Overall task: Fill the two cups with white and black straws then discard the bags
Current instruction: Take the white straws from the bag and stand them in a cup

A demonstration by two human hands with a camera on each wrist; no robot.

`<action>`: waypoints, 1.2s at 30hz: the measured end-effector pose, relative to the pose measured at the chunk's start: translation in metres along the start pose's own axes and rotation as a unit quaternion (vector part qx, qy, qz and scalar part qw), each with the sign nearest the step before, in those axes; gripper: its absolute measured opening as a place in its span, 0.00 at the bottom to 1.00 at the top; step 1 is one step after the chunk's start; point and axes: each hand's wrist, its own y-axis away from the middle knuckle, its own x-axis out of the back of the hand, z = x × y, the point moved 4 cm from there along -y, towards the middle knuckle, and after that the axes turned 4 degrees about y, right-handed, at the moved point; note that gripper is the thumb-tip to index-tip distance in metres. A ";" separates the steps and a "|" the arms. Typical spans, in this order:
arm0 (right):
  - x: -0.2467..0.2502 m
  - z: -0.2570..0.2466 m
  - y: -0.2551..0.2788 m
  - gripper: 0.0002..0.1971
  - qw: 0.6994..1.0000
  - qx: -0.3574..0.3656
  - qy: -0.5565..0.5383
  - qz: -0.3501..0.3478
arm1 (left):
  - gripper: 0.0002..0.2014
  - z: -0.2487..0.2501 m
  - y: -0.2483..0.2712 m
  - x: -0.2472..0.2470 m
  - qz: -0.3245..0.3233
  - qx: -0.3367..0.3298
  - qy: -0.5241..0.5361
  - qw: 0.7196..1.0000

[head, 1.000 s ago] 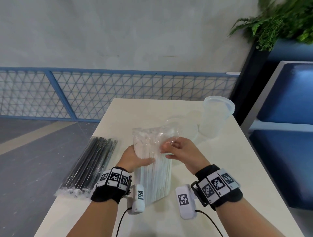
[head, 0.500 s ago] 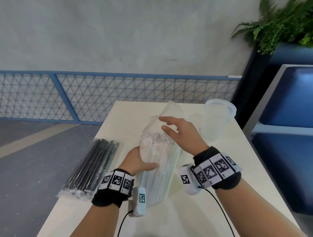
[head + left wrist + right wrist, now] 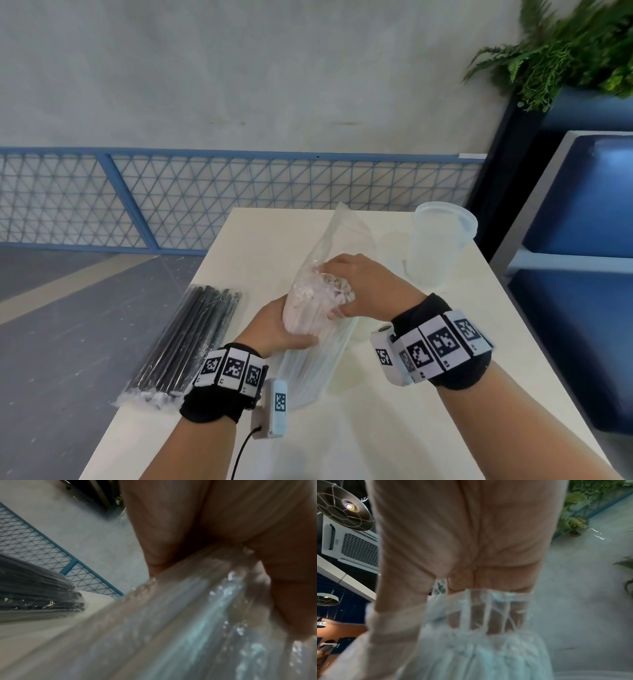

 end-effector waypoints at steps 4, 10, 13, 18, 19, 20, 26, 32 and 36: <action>-0.005 0.002 -0.003 0.33 1.000 -0.008 0.024 0.016 | 0.35 -0.002 0.000 -0.005 -0.040 0.006 0.018 0.999; -0.022 -0.007 -0.005 0.44 0.989 -0.039 0.126 -0.072 | 0.32 -0.007 -0.003 -0.009 -0.053 0.006 0.013 0.998; -0.026 -0.007 -0.009 0.39 0.990 -0.029 0.134 -0.042 | 0.34 -0.012 -0.005 -0.006 -0.060 0.012 0.025 0.998; -0.024 -0.013 -0.013 0.28 0.996 -0.035 0.085 -0.021 | 0.36 -0.018 -0.010 0.000 -0.070 0.006 0.042 0.997; -0.023 -0.014 -0.014 0.25 0.997 -0.036 0.071 -0.012 | 0.37 -0.019 -0.011 0.001 -0.073 0.006 0.045 0.996; -0.022 -0.015 -0.015 0.22 0.998 -0.035 0.060 0.001 | 0.36 -0.019 -0.012 0.002 -0.077 0.005 0.050 0.996; -0.015 -0.018 -0.018 0.13 0.999 -0.027 0.003 0.039 | 0.26 -0.023 -0.013 0.009 -0.086 0.013 0.050 0.995; 0.013 -0.008 -0.015 0.15 0.994 -0.036 -0.071 0.077 | 0.20 -0.024 -0.014 0.009 -0.074 0.027 0.019 0.997; 0.041 -0.002 -0.013 0.16 0.988 -0.012 -0.084 0.127 | 0.22 -0.025 -0.014 0.010 -0.055 0.037 0.013 0.998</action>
